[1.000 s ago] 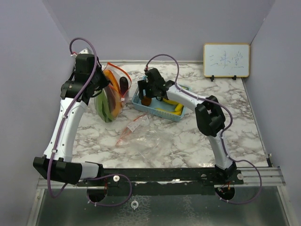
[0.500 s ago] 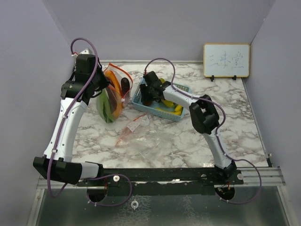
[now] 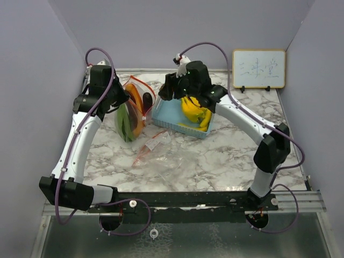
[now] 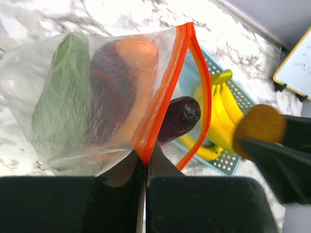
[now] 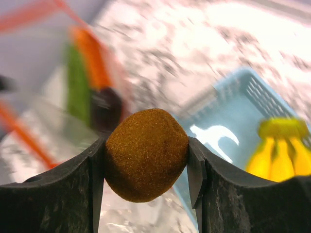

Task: Place the food in the zip-top bag and seal the zipper
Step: Pick up the fake fruit from the bin, then place the fake fruit in the zipper food storage bag.

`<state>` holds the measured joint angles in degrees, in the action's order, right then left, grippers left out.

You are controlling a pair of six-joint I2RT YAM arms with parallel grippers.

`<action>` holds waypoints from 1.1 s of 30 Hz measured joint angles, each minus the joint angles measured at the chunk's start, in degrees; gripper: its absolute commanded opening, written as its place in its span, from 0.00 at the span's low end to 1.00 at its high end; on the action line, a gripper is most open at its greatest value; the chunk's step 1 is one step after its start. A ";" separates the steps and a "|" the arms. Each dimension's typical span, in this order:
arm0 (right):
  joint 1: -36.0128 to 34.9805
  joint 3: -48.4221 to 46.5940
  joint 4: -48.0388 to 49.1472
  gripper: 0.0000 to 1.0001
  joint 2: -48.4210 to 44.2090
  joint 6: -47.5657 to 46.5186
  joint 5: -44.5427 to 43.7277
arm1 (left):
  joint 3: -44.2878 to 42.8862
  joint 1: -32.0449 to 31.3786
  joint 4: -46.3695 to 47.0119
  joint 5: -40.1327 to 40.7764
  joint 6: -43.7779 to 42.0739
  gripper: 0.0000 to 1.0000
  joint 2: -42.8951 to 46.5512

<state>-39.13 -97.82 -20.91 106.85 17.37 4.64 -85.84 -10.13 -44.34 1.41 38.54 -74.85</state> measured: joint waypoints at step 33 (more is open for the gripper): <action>-1.40 1.95 10.93 1.00 2.64 -4.48 21.66 | 14.36 0.22 15.47 -24.06 13.35 0.00 0.61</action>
<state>-40.53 -95.88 -9.98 109.49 12.88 26.30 -71.48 -9.91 -28.86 -22.65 51.90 -74.24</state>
